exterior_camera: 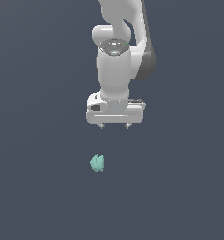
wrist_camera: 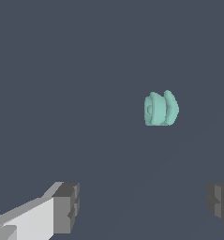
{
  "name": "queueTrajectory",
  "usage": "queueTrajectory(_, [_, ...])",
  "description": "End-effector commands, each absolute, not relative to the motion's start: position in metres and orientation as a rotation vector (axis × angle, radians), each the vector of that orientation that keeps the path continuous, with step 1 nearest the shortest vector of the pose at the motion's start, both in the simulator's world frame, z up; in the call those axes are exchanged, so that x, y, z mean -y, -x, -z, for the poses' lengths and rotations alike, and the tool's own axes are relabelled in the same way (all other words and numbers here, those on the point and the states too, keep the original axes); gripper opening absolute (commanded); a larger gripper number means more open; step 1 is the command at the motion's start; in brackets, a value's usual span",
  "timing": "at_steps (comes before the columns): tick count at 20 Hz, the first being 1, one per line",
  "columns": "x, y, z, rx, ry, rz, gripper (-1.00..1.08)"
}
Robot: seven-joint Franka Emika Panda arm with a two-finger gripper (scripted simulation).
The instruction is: Pick up the object and move it to a goal position.
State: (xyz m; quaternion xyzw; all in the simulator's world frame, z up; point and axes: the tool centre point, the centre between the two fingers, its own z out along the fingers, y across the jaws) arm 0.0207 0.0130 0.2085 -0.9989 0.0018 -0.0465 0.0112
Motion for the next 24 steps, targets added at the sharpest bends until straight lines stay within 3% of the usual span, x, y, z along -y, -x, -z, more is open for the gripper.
queueTrajectory(1, [-0.013, -0.021, -0.209, -0.006, 3.115, 0.146, 1.00])
queueTrajectory(13, [0.001, -0.041, -0.191, -0.010, 3.122, 0.119, 1.00])
queueTrajectory(24, [0.039, -0.083, -0.137, -0.019, 3.135, 0.051, 1.00])
